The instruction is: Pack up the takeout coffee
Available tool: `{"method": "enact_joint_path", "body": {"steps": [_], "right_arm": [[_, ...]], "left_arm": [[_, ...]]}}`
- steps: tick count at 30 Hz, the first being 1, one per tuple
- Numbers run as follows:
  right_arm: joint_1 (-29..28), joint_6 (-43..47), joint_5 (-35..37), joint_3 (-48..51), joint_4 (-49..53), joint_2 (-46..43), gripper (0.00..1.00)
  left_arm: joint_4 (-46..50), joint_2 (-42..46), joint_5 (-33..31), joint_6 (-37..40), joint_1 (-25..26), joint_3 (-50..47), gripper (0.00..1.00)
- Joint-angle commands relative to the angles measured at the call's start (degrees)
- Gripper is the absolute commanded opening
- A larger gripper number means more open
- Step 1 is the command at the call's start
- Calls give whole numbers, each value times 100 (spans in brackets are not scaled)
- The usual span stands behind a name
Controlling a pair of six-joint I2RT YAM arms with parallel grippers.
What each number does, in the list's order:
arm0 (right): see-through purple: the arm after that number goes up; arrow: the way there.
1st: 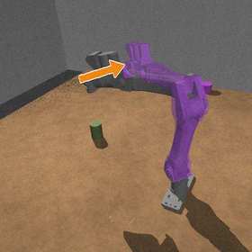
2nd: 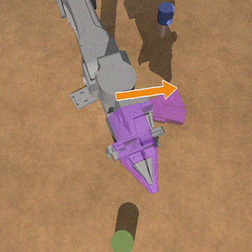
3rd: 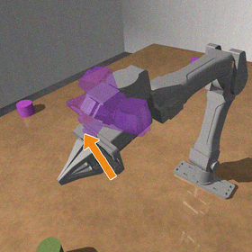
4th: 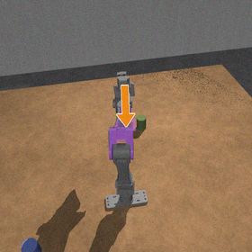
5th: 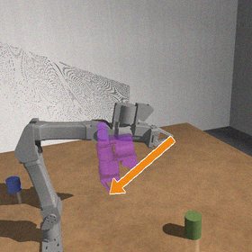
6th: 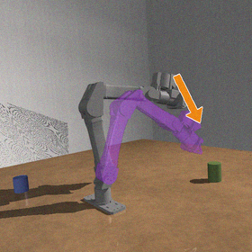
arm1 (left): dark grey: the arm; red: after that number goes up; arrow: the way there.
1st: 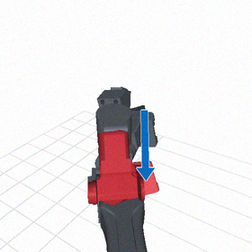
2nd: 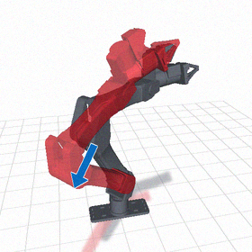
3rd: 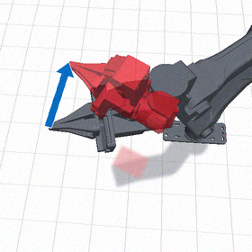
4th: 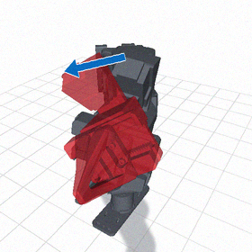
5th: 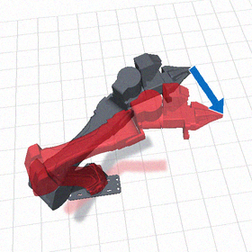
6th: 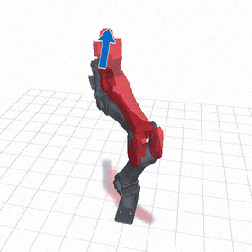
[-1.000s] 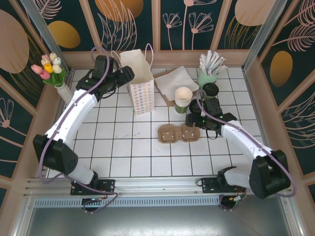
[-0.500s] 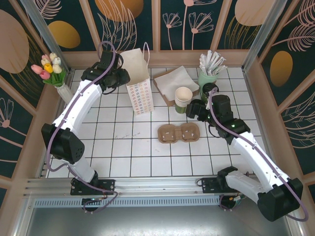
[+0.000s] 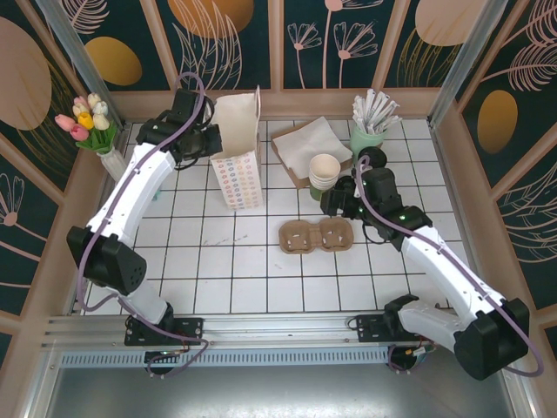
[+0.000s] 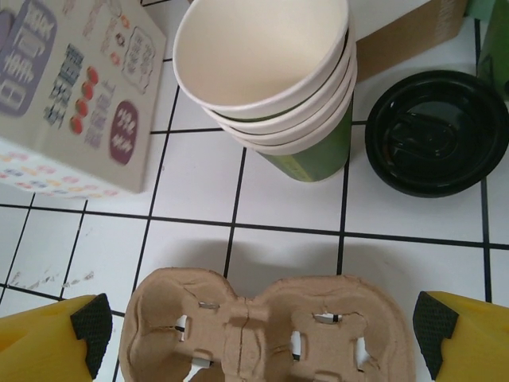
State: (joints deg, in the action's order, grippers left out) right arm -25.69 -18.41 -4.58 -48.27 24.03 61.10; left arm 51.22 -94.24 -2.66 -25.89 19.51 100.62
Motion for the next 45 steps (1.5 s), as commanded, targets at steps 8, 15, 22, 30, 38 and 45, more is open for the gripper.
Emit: {"method": "enact_joint_path", "body": {"steps": [8, 15, 22, 30, 38, 45], "right_arm": [[-282, -1127, 70, 32, -78, 537, 99], [-816, -1037, 49, -11, 221, 1337, 96], [-1289, -1432, 365, -305, 531, 2425, 84], [-1587, -1586, 1014, -743, 904, 3017, 74], [-1635, -1510, 907, -939, 1010, 3307, 67], [-1711, -1533, 975, -1039, 1106, 3513, 64]], "left_arm": [[572, 1269, 1209, 1879, 23, -796, 0], [927, 1496, 1401, 2348, 18, -836, 0], [755, 1619, 1403, 2386, 18, -958, 0], [454, 1715, 1540, 2430, 18, -1423, 0], [344, 1783, 1575, 2501, 18, -1607, 0], [266, 1821, 1503, 2469, 18, -1647, 0]]}}
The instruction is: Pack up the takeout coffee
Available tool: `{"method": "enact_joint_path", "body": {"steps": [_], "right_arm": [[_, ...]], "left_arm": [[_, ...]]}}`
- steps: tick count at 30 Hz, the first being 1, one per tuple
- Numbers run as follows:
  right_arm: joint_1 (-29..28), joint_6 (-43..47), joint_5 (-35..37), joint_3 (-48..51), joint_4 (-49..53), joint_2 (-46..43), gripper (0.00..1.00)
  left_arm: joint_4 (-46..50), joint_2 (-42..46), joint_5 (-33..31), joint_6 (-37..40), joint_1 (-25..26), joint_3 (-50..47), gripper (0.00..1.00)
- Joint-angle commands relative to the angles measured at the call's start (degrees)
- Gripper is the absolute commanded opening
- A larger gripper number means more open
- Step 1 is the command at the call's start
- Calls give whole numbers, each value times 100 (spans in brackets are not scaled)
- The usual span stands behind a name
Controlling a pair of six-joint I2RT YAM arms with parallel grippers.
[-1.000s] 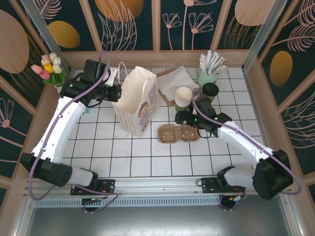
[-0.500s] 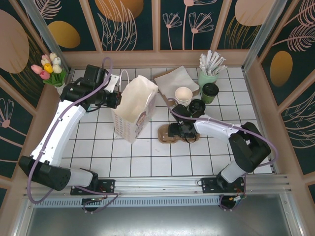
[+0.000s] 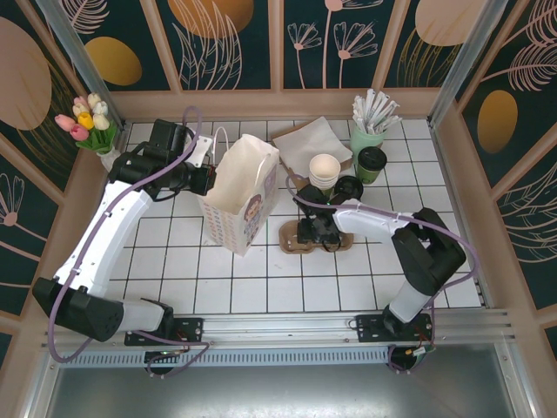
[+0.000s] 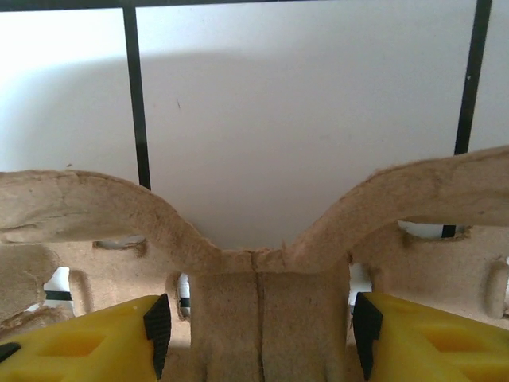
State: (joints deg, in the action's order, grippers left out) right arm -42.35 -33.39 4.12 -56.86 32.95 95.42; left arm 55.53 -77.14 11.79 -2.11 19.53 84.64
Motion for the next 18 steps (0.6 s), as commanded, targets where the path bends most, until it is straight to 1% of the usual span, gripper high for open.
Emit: {"method": "enact_joint_path", "body": {"steps": [1, 6, 7, 9, 12, 16, 18], "right_arm": [[-39, -32, 112, -190, 221, 94, 64], [-54, 7, 208, -264, 309, 108, 61], [-54, 15, 212, -265, 321, 103, 59], [-54, 49, 208, -260, 323, 100, 57], [-45, 78, 214, -233, 330, 83, 51], [-36, 123, 382, -213, 452, 4, 47], [-7, 185, 513, -195, 543, -94, 42]], "left_arm": [[-160, 112, 75, 90, 16, -59, 0], [-213, 86, 136, 86, 16, -82, 0], [-235, 72, 177, 75, 16, -76, 0], [-262, 30, 316, 34, 17, -47, 0], [-301, 6, 694, 22, 11, -29, 0], [-293, 27, 759, 43, 16, -58, 0], [-228, -6, 873, 52, 16, -24, 0]]}}
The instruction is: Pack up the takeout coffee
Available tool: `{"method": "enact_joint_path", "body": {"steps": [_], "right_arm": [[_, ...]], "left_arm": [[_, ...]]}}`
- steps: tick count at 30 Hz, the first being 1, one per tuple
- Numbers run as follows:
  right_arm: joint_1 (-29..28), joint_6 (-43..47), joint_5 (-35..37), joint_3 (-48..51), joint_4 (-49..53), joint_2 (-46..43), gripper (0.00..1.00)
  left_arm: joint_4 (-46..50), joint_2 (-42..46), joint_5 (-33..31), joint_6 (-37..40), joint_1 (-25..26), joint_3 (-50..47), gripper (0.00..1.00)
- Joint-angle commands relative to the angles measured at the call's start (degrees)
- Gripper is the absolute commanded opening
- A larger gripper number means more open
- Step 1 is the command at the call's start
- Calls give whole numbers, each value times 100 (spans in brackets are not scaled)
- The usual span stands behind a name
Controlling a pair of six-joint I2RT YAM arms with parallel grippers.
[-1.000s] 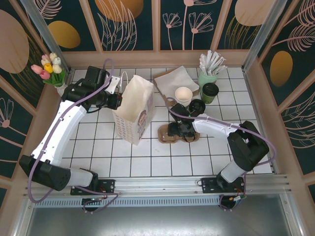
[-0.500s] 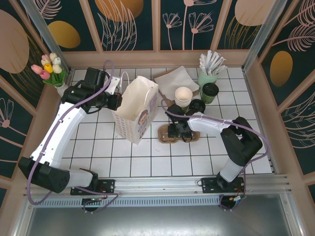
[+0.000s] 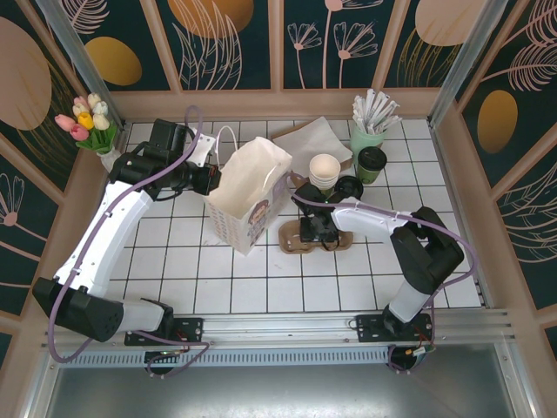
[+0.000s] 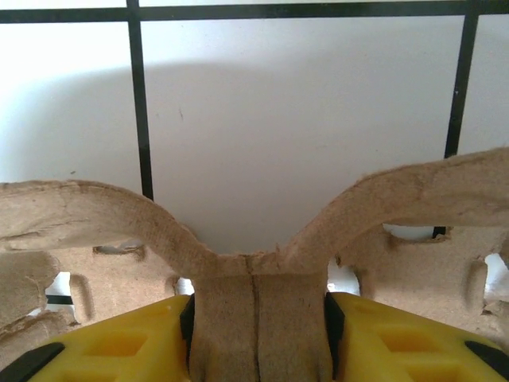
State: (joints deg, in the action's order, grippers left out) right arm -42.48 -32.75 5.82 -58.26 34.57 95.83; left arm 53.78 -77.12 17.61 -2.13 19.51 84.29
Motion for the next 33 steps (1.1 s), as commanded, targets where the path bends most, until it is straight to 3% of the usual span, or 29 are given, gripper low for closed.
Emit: {"method": "enact_joint_path", "body": {"steps": [1, 11, 17, 24, 29, 33], "right_arm": [[32, 137, 387, -52, 406, -209, 42], [1076, 511, 241, 107, 1211, -1680, 37], [2002, 945, 349, -382, 1764, -2200, 35], [2886, 1471, 309, -1230, 2052, -2420, 35], [3078, 1690, 218, -2115, 2064, -2391, 34], [2897, 1814, -30, -2829, 2012, -2199, 34]], "left_arm": [[-7, -21, 379, 55, 20, 30, 0], [321, -156, 1101, 99, 70, 170, 0], [497, -269, 1671, 213, 191, 484, 0], [659, -604, 1635, 330, 645, 528, 0], [687, -980, 1533, 567, 801, 702, 0], [598, -1186, 1532, 656, 809, 829, 0]]}}
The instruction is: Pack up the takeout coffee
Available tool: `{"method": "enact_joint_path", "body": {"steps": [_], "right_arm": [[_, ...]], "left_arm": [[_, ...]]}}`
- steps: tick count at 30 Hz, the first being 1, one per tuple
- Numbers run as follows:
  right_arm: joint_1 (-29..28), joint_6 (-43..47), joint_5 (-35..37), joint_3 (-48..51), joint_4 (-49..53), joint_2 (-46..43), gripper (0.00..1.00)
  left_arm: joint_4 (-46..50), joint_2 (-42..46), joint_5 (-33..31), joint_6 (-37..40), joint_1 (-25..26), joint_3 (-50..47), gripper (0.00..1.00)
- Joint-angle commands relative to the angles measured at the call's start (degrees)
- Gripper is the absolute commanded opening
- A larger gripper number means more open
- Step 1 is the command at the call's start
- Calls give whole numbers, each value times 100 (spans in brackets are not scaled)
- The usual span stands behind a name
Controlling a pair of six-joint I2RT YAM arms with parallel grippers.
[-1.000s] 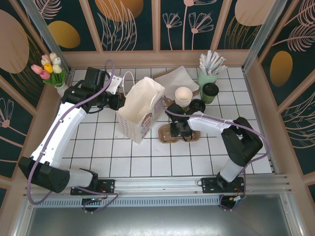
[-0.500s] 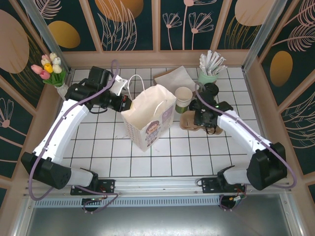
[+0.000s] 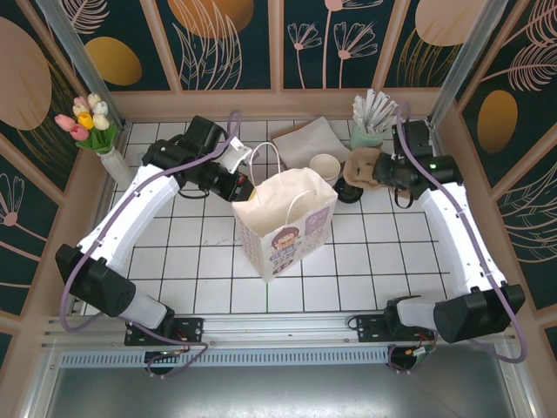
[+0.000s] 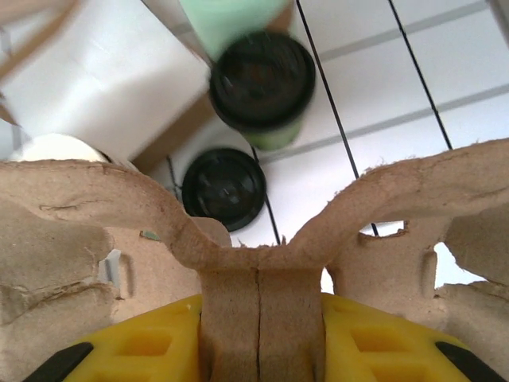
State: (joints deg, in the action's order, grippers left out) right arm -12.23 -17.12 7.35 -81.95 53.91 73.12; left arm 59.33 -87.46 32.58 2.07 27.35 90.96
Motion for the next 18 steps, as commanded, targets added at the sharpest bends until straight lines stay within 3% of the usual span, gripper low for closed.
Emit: {"method": "enact_joint_path", "body": {"steps": [1, 10, 18], "right_arm": [[-184, 291, -255, -600, 68, 115, 34], [-742, 389, -1560, -2248, -12, 685, 32], [-1171, 533, -3546, -3019, 3, 1212, 30]], "left_arm": [[-5, -172, 31, 220, 24, 201, 0], [-330, -256, 263, 247, 24, 27, 0], [-436, -385, 194, 197, 27, 107, 0]]}}
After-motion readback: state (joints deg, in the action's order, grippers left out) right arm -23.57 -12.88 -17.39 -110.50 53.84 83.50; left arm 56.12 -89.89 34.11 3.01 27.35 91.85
